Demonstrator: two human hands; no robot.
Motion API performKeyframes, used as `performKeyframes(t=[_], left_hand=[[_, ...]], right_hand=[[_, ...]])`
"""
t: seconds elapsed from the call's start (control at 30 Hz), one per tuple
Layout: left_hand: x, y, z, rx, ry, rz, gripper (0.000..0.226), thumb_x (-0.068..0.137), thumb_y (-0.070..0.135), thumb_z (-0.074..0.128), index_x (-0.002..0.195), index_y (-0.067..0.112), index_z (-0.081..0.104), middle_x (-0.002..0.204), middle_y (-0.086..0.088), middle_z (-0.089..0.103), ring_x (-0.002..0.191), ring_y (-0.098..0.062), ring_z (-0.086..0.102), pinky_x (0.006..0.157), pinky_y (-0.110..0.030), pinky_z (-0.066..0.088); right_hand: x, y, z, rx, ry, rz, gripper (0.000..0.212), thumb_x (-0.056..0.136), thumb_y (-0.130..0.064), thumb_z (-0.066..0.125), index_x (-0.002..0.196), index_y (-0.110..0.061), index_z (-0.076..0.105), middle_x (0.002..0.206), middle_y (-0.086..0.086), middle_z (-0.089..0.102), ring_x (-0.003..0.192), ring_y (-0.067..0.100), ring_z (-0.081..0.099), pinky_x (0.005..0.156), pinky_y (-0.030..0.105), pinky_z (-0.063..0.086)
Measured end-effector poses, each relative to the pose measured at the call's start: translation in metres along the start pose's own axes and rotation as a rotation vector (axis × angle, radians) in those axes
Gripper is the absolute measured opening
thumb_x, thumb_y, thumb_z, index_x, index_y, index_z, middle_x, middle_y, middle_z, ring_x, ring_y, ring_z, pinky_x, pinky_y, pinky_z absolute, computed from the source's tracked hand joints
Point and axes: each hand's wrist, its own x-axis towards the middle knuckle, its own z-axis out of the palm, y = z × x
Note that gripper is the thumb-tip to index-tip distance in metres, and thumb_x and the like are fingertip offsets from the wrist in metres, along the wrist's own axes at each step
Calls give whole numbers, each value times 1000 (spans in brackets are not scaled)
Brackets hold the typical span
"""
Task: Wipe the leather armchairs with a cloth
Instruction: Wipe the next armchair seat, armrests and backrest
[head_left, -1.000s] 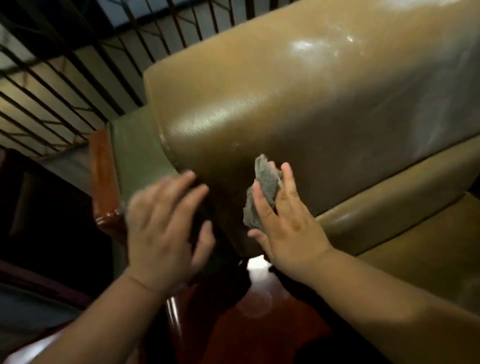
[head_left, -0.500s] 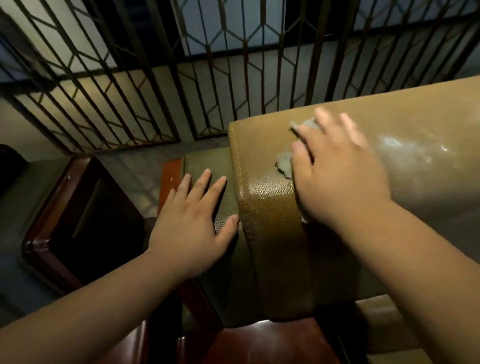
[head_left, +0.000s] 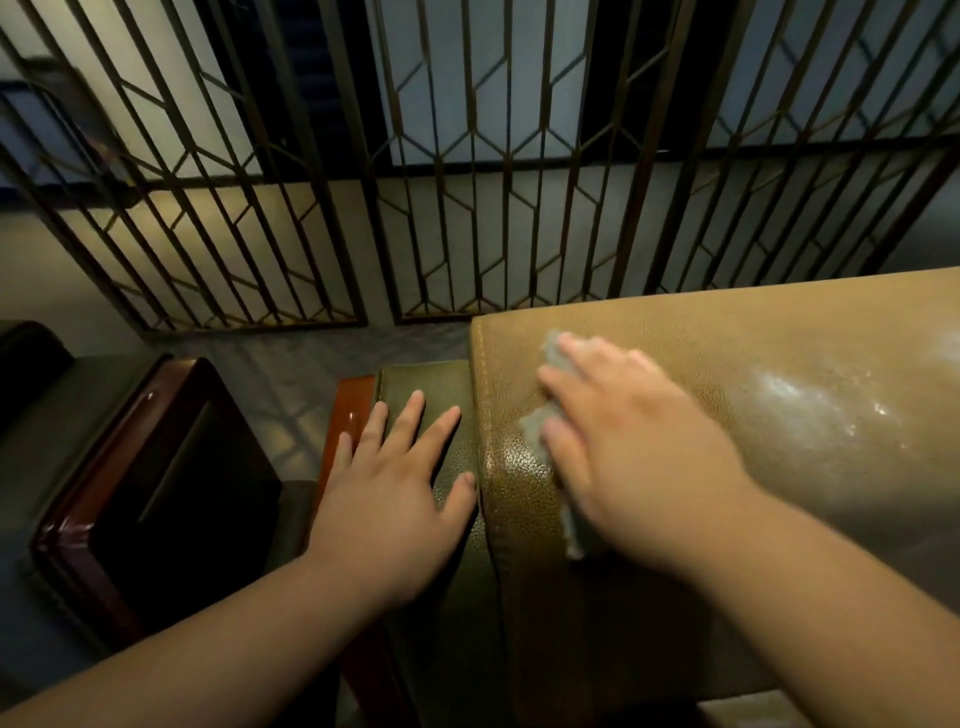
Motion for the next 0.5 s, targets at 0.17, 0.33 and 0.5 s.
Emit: performKeyframes(t=[0.17,0.33,0.5], left_hand=[[-1,0,0,7,14,-1,80,87,78,9,163,54,-3,176,16,-5,163,-16,-5,132,-45,0],[-4,3,-3,9,14,-4,81,87,77,8,165,52,4,176,18,-3,163,-14,-4,133,-43,2],[-3,2,-5,-25,6,-25,81,90,74,15,166,47,9,175,20,1,162,-11,-2,133,-41,2]], right_hand=[[33,-12,2,88,-76,-157,65,103,-53,23,159,-21,33,165,2,34,150,22,35,125,44,30],[117,19,-6,-12,-208,11,48,110,-41,27,146,-18,49,149,10,47,142,31,42,116,49,37],[104,-12,14,81,-118,-241,61,102,-50,29,145,-14,52,153,10,47,142,28,43,118,48,35]])
